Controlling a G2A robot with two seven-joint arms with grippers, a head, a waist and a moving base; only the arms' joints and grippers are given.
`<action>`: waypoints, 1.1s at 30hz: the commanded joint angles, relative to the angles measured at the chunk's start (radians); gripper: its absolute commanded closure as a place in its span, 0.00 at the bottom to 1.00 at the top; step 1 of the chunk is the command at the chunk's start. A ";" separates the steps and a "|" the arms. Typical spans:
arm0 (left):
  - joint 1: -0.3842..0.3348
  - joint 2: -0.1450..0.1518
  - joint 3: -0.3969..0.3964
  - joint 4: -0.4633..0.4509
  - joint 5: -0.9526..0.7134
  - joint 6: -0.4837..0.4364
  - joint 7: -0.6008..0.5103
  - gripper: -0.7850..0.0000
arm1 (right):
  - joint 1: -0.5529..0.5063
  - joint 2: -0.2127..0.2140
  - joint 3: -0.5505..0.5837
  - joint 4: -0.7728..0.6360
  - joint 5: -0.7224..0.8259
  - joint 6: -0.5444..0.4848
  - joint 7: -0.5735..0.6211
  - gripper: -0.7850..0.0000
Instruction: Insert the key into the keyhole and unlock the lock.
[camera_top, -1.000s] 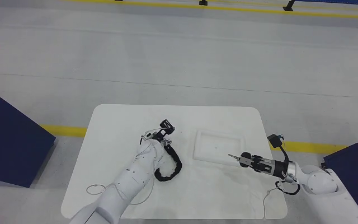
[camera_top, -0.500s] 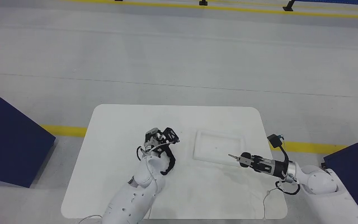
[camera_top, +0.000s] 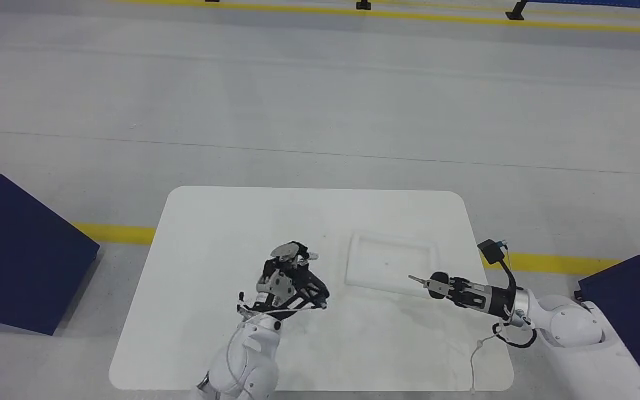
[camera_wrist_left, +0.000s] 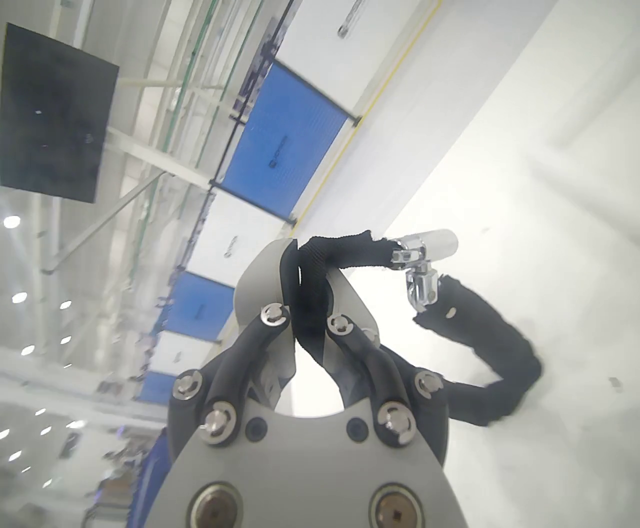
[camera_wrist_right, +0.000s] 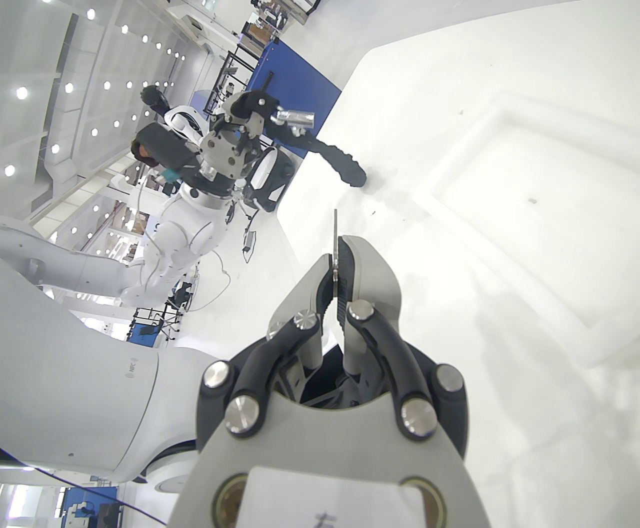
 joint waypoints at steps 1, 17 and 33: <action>0.033 0.010 -0.033 -0.026 -0.040 -0.034 0.110 1.00 | 0.000 0.000 0.000 0.000 0.000 0.000 0.000 1.00; 0.116 0.039 -0.120 -0.109 -0.256 -0.262 0.355 1.00 | 0.000 0.000 0.000 0.000 0.000 0.000 0.000 1.00; 0.050 0.036 -0.105 0.042 -0.478 -0.304 0.626 1.00 | 0.000 0.000 0.000 0.000 0.000 0.000 0.000 1.00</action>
